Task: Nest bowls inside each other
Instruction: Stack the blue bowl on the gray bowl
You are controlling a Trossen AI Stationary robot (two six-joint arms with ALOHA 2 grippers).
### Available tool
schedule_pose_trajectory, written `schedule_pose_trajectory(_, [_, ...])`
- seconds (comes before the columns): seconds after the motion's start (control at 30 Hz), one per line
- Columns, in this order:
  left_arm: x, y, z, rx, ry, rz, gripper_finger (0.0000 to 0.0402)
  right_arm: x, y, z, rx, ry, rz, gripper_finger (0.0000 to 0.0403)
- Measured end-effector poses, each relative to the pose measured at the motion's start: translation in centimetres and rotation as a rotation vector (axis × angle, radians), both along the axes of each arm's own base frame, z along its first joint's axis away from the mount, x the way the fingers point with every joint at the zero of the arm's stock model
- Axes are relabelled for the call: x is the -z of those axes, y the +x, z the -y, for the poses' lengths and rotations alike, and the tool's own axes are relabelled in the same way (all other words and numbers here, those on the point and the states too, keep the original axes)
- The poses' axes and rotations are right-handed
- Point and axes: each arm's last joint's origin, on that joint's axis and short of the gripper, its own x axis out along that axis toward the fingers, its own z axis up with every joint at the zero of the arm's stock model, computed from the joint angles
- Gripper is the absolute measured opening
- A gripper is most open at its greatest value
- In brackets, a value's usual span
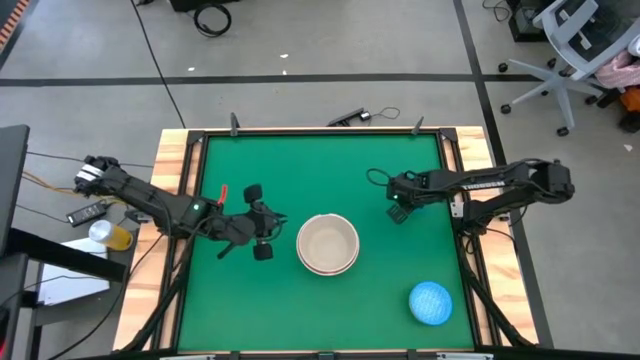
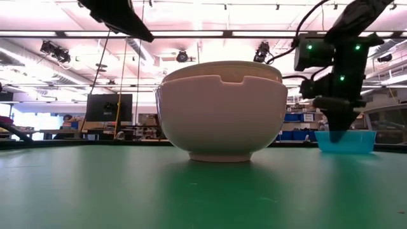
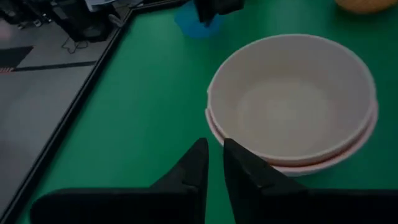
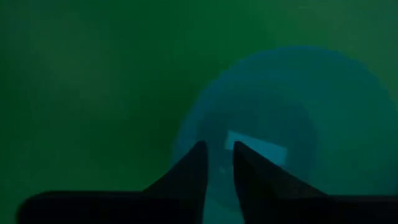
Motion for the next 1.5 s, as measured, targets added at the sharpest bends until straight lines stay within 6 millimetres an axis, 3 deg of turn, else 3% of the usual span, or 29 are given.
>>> schedule_pose_trajectory(0.17, [-0.4, 0.5, -1.0, -0.041, 0.003, 0.044, 0.0052, 0.2, 0.7, 0.1, -0.033, 0.006, 0.013, 0.0017])
schedule_pose_trajectory(0.27, [-0.7, 0.8, -1.5, -0.065, -0.001, 0.075, 0.0052, -1.0, 1.0, 0.3, -0.023, -0.074, 0.044, 0.0008])
schedule_pose_trajectory(0.5, [-0.8, 0.9, -2.4, -0.192, -0.027, 0.130, 0.0052, -3.6, 0.9, 0.3, -0.015, -0.124, 0.155, 0.0085])
schedule_pose_trajectory(0.7, [-0.8, 1.6, -2.4, -0.263, -0.044, 0.199, 0.0053, -2.6, 0.5, -0.6, -0.033, -0.027, 0.139, 0.0161])
schedule_pose_trajectory(0.87, [0.3, 3.4, -1.6, -0.200, -0.043, 0.195, 0.0053, -1.4, 0.5, -1.0, -0.056, 0.012, 0.086, 0.0180])
schedule_pose_trajectory(1.03, [1.5, 4.4, -1.3, -0.189, -0.033, 0.162, 0.0053, 0.1, 0.7, -0.9, -0.054, -0.002, 0.006, 0.0136])
schedule_pose_trajectory(1.2, [1.3, 4.3, -1.3, -0.184, -0.036, 0.166, 0.0053, -0.2, 1.8, -1.2, -0.134, 0.020, 0.037, 0.0025])
schedule_pose_trajectory(1.3, [1.0, 4.1, -1.0, -0.166, -0.028, 0.172, 0.0053, -2.1, 3.4, -1.9, -0.215, 0.004, 0.112, 0.0017])
schedule_pose_trajectory(1.5, [0.8, 3.9, -1.0, -0.166, 0.001, 0.176, 0.0053, -8.2, 6.9, -4.8, -0.396, -0.106, 0.301, 0.0009])
